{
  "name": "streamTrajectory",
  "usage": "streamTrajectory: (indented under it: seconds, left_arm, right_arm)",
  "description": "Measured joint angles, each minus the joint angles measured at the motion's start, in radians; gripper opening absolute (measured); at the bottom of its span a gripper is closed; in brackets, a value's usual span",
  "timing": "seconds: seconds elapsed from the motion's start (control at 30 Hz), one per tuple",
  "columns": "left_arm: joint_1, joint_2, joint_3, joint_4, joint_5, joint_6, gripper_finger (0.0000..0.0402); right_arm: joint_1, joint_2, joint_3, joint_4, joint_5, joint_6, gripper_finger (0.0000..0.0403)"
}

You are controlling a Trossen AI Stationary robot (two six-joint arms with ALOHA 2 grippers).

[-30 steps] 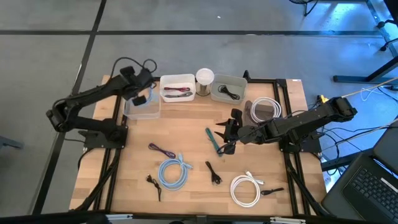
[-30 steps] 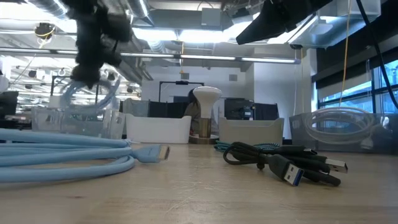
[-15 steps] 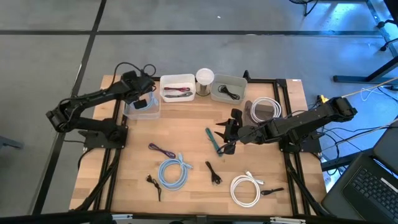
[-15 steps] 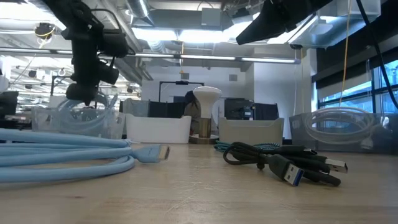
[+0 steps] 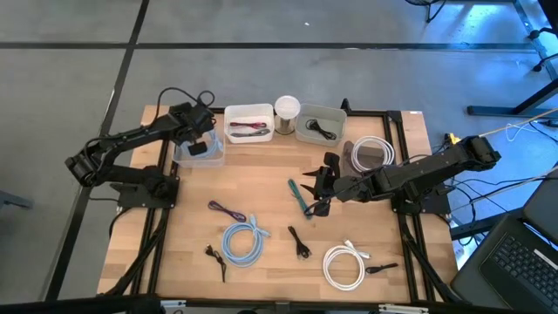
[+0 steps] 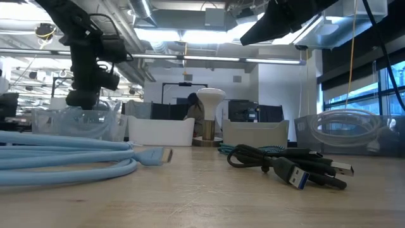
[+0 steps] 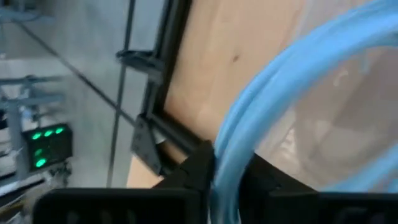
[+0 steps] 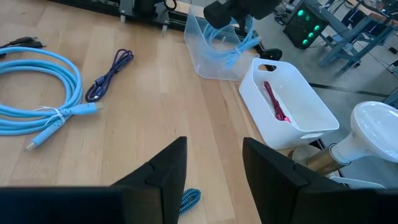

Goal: Pick & Place USB Port
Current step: Put the blue HDMI cable into the transparent bin, then put the black USB cable into the gray bin

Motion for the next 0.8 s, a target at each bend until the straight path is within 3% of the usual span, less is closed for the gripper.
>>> streamTrajectory:
  seconds: [0.13,0.37,0.53,0.7,0.8]
  left_arm:
    - [0.0,0.0,-0.017,0.002,0.005,0.005,0.0096]
    - [-0.029,-0.032,0.071,-0.05,-0.111,-0.065,0.0134]
    - [-0.057,-0.122,0.125,-0.082,-0.003,-0.107,0.0136]
    - [-0.077,-0.192,0.128,-0.198,0.021,-0.131,0.0131]
    - [-0.094,-0.236,0.128,-0.265,0.179,-0.196,0.0133]
  right_arm:
    - [0.0,0.0,0.0,0.0,0.0,0.0,0.0159]
    - [0.0,0.0,0.0,0.0,0.0,0.0,0.0159]
    - [0.0,0.0,0.0,0.0,0.0,0.0,0.0159]
    - [0.0,0.0,0.0,0.0,0.0,0.0,0.0159]
    - [0.0,0.0,0.0,0.0,0.0,0.0,0.0159]
